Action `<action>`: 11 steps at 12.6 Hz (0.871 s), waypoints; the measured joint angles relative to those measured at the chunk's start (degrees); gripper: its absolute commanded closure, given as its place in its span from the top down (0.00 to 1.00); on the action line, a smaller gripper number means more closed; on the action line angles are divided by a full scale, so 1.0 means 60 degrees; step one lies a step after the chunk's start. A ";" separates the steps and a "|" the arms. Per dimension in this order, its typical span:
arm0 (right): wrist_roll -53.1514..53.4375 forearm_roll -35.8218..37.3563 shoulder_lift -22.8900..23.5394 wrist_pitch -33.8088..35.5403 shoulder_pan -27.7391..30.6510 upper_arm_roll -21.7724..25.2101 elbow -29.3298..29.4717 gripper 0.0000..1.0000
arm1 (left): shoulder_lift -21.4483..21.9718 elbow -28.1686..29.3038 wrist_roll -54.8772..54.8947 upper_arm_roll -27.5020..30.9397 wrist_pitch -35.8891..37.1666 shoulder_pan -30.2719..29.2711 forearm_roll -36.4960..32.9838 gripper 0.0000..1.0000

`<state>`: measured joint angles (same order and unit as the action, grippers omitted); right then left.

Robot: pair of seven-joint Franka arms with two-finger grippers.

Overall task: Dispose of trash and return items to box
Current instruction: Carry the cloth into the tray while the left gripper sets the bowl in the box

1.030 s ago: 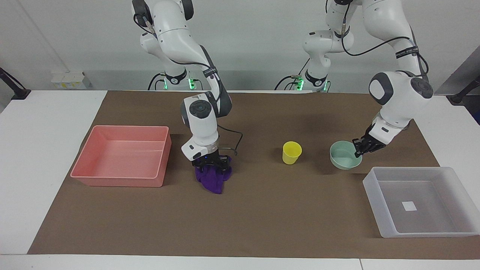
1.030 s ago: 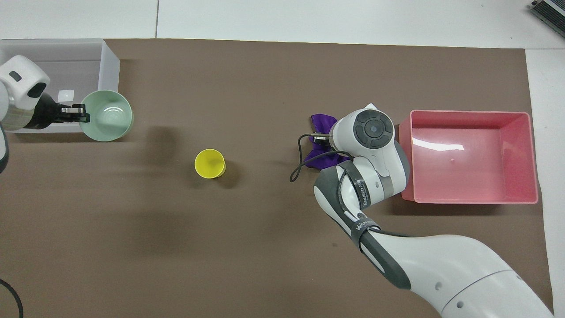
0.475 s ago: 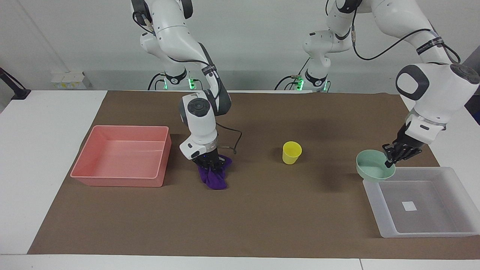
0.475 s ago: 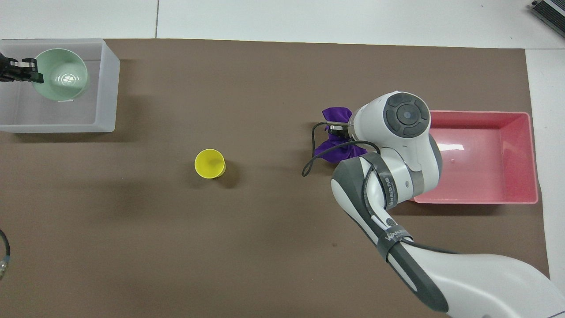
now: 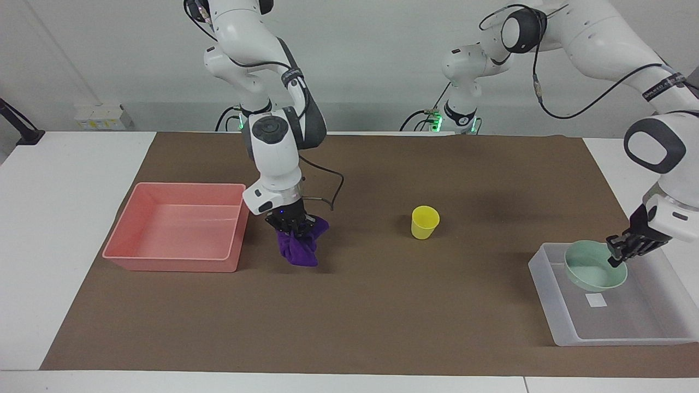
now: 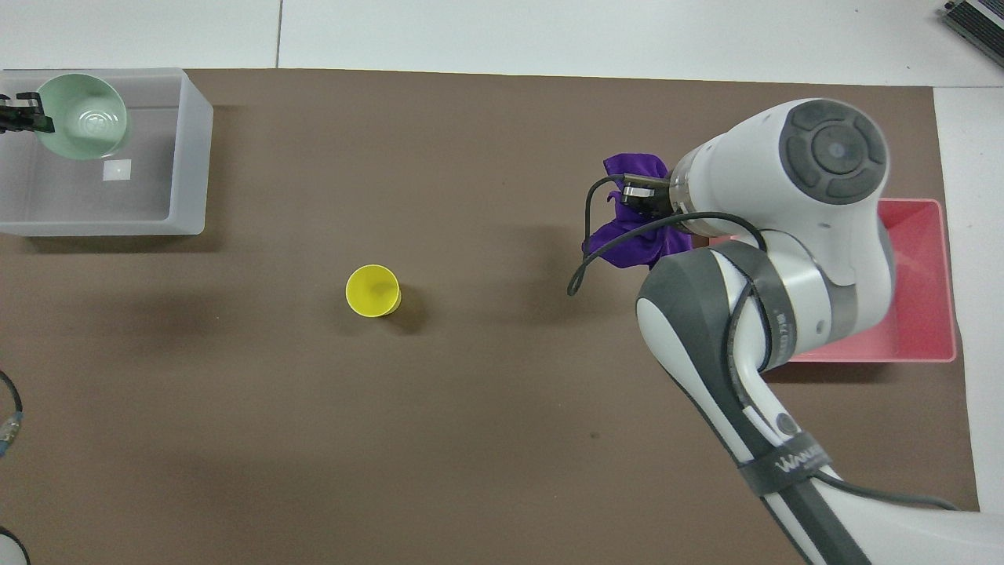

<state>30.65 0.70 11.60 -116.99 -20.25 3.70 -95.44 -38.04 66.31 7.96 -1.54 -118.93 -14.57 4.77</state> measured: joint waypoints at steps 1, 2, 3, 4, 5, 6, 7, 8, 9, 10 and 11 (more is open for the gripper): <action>0.0000 0.0007 -0.0198 0.0461 0.0047 0.0001 0.0183 0.00 | -0.0026 0.0000 0.0022 0.0001 -0.0069 -0.0047 0.0000 0.00; 0.0000 0.0018 -0.0398 0.0876 0.0099 0.0007 0.0288 0.00 | -0.0068 0.0010 0.0035 0.0000 -0.0106 -0.0058 -0.0012 0.00; -0.0043 0.0059 -0.0584 0.1241 0.0185 0.0006 0.0327 0.00 | -0.0132 0.0058 0.0040 -0.0008 -0.0170 -0.0057 -0.0056 0.00; -0.0227 0.0130 -0.0734 0.1502 0.0336 0.0010 0.0329 0.00 | -0.0214 0.0206 0.0040 -0.0025 -0.0429 -0.0057 -0.0131 0.00; -0.0519 0.0156 -0.0808 0.1641 0.0555 0.0012 0.0329 0.00 | -0.0280 0.0399 0.0041 -0.0037 -0.0731 -0.0057 -0.0189 0.00; -0.0960 0.0166 -0.0842 0.1741 0.0872 0.0016 0.0327 0.00 | -0.0321 0.0566 0.0046 -0.0052 -0.0954 -0.0055 -0.0269 0.00; -0.1575 0.0168 -0.0844 0.1785 0.1314 0.0027 0.0303 0.00 | -0.0325 0.0766 0.0046 -0.0069 -0.1130 -0.0048 -0.0403 0.00; -0.2242 0.0169 -0.0844 0.1785 0.1774 0.0037 0.0221 0.00 | -0.0320 0.0972 0.0046 -0.0072 -0.1331 -0.0048 -0.0511 0.00; -0.2985 0.0168 -0.0853 0.1694 0.2270 0.0048 0.0058 0.00 | -0.0298 0.1223 0.0046 -0.0071 -0.1573 -0.0048 -0.0565 0.00; -0.3718 0.0167 -0.0873 0.1421 0.2786 0.0059 -0.0203 0.00 | -0.0245 0.1531 0.0046 -0.0069 -0.1767 -0.0048 -0.0579 0.00; -0.4390 0.0165 -0.0916 0.1026 0.3269 0.0068 -0.0571 0.00 | -0.0177 0.1813 0.0048 -0.0064 -0.1824 -0.0051 -0.0586 0.00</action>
<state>4.31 1.69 6.10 -110.83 -0.63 4.11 -98.86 -39.11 77.19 8.25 -1.93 -129.87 -14.87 1.25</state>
